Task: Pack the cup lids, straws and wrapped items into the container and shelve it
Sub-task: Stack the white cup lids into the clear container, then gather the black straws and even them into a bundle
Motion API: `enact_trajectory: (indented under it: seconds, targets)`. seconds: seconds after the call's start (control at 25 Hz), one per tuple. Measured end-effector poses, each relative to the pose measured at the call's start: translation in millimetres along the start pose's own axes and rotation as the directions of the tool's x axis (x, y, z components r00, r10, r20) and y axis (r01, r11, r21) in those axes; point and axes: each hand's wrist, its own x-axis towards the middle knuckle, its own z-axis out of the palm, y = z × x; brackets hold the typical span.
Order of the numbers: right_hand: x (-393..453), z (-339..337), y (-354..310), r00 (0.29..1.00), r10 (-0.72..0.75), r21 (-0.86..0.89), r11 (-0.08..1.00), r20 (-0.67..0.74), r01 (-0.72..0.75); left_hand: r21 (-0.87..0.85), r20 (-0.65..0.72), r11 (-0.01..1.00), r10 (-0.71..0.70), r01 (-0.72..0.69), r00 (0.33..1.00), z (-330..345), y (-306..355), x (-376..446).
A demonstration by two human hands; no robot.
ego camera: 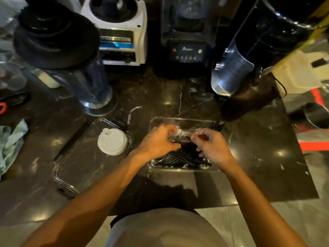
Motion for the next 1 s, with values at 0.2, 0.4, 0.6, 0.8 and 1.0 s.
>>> enact_trajectory:
  seconds: [0.2,0.4,0.6,0.8,1.0]
  targets:
    - [-16,-25,29,0.983,0.048,-0.360,0.933,0.178,0.020,0.374,0.166,0.927,-0.035,-0.030,0.985,27,-2,11]
    - [-16,-26,35,0.969,0.113,-0.338,0.941,0.220,-0.033,0.547,0.183,0.836,-0.060,-0.051,0.981,39,-7,15]
    - [-5,-8,36,0.974,0.169,-0.244,0.961,0.152,-0.129,0.407,0.188,0.914,-0.086,0.002,0.979,40,-6,10]
    - [15,18,40,0.953,0.299,0.024,0.954,-0.048,-0.298,0.393,0.174,0.919,-0.077,0.002,0.982,41,-7,7]
    - [34,33,49,0.943,0.327,0.035,0.945,-0.064,-0.326,0.386,0.193,0.922,-0.063,-0.016,0.979,42,-7,8]
